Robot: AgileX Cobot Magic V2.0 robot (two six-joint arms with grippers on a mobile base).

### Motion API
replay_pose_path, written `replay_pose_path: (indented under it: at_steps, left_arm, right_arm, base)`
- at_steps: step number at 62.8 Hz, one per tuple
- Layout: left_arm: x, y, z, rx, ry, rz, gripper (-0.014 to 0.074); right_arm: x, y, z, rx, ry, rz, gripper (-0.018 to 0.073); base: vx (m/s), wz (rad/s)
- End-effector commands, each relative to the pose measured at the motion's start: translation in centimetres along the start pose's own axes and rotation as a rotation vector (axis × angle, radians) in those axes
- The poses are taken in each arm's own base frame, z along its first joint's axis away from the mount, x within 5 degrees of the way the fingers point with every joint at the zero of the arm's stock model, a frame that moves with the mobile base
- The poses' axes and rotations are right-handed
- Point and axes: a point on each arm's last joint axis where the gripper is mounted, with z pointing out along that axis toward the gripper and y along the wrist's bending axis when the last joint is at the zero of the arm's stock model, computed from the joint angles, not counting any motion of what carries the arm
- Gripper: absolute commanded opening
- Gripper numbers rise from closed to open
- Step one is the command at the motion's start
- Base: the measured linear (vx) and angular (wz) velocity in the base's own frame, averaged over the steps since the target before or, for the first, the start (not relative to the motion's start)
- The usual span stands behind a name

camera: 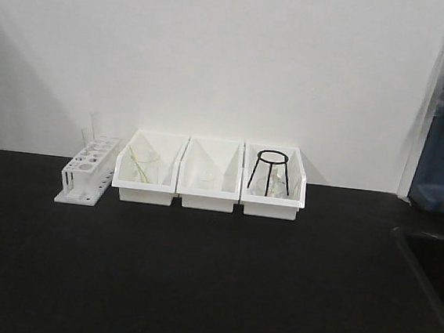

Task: Wipe beaker with gray cloth and return to tray
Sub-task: 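Drive the base to the bench with the gray cloth and metal tray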

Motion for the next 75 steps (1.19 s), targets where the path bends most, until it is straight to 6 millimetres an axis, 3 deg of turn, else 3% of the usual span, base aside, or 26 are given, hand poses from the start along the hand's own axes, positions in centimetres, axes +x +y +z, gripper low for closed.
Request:
replay_pose_path:
  at_steps: [1, 75]
  left_arm:
    - [0.21, 0.01, 0.0, 0.008, -0.064, -0.006, -0.0006]
    - [0.21, 0.01, 0.0, 0.008, -0.064, -0.006, -0.0006]
  right_arm:
    - [-0.59, 0.03, -0.05, -0.002, -0.083, -0.019, -0.0008]
    - [-0.59, 0.03, -0.05, -0.002, -0.083, -0.019, -0.0008]
  base:
    - [-0.39, -0.02]
    - [-0.42, -0.09]
